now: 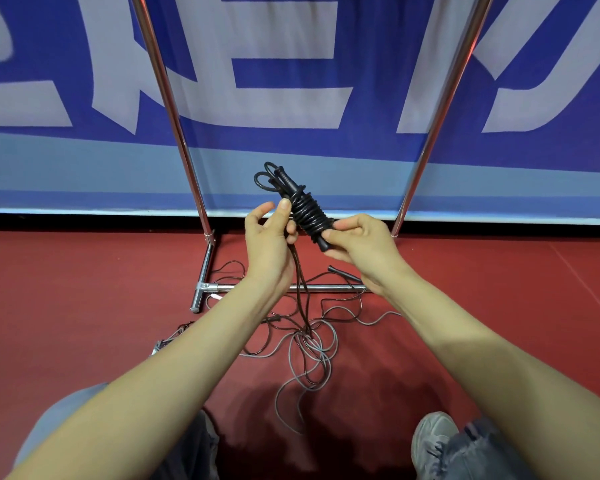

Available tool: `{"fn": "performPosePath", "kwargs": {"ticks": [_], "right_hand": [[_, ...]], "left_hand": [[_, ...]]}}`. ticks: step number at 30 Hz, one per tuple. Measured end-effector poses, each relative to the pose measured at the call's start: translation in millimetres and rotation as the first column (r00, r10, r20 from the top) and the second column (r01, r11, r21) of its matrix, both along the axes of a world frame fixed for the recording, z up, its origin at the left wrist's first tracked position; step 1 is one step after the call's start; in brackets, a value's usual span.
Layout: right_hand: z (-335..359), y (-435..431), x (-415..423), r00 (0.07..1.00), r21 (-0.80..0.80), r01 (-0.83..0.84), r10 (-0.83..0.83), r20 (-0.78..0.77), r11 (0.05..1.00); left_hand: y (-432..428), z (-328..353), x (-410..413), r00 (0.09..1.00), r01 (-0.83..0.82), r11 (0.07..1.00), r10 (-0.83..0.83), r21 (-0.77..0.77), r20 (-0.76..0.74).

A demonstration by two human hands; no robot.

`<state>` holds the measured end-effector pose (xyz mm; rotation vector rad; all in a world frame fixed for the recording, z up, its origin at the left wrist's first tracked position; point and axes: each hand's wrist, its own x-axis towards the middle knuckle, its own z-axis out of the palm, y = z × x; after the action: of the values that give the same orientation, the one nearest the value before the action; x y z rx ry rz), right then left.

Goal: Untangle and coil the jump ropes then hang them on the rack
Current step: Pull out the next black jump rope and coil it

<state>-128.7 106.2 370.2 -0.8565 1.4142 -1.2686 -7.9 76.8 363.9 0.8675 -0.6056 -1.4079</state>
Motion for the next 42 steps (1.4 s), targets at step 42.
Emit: {"fn": "performPosePath", "kwargs": {"ticks": [42], "right_hand": [[5.3, 5.0, -9.6, 0.862, -0.216, -0.379, 0.258, -0.436, 0.9]], "left_hand": [[8.2, 8.2, 7.0, 0.941, 0.298, 0.952, -0.279, -0.077, 0.19]]}}
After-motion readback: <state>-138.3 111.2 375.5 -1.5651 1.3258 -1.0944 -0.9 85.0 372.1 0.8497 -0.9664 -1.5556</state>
